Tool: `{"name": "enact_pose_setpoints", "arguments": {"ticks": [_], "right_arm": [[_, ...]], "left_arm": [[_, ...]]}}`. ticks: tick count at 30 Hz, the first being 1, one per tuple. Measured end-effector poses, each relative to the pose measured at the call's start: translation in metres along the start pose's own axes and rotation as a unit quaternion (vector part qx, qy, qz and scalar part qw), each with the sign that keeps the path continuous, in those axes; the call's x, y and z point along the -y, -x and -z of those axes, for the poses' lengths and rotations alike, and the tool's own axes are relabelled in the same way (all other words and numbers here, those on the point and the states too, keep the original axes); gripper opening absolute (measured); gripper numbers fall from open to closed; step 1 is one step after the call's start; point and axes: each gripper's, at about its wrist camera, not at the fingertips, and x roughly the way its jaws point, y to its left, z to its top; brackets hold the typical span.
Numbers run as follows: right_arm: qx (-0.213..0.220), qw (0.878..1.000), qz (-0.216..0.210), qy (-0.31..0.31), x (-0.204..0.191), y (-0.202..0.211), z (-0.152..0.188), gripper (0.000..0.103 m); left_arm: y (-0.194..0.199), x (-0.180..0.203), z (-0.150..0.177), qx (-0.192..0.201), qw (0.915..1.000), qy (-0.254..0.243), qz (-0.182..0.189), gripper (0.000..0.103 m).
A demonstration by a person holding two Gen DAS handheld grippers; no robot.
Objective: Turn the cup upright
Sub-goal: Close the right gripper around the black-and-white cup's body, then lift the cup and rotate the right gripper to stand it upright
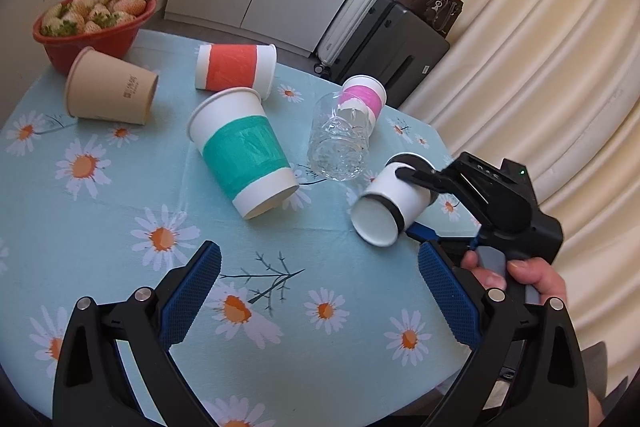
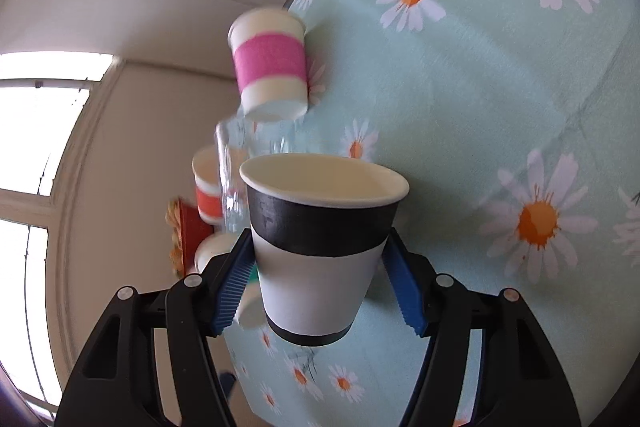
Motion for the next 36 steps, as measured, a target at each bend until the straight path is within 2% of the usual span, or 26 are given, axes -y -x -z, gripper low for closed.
{"name": "enact_pose_setpoints", "arguments": {"ticks": [4,9,12,15,18,22,29,32,36], "right_arm": [[-0.069,0.995,0.030,0.064,-0.012,0.000,0.018,0.064],[-0.137,0.981,0.061,0.120,-0.021,0.003,0.044,0.064],[-0.191,0.967,0.066,0.155,-0.028,0.001,0.059,0.064],[-0.219,0.954,0.084,0.188,-0.030,0.001,0.074,0.064],[-0.238,0.944,0.099,0.207,-0.028,0.001,0.082,0.064],[-0.249,0.938,0.100,0.218,-0.025,-0.001,0.089,0.065],[-0.252,0.938,0.103,0.213,-0.027,-0.007,0.092,0.069],[-0.243,0.944,0.099,0.200,-0.028,-0.004,0.092,0.074],[-0.238,0.948,0.085,0.193,-0.029,0.006,0.088,0.074]], "left_arm": [[0.014,-0.003,0.004,0.002,1.0000,-0.003,0.000,0.096],[0.034,-0.011,0.011,0.010,0.9999,0.002,0.002,0.096],[0.042,-0.017,0.016,0.005,0.9997,0.016,0.016,0.096],[0.045,-0.018,0.021,-0.005,0.9995,0.022,0.021,0.096],[0.045,-0.018,0.025,-0.012,0.9993,0.027,0.024,0.096],[0.041,-0.019,0.025,-0.019,0.9992,0.028,0.022,0.096],[0.034,-0.015,0.026,-0.031,0.9991,0.018,0.022,0.096],[0.031,-0.014,0.027,-0.035,0.9991,0.016,0.016,0.096],[0.029,-0.011,0.027,-0.038,0.9991,0.012,0.014,0.096]]}}
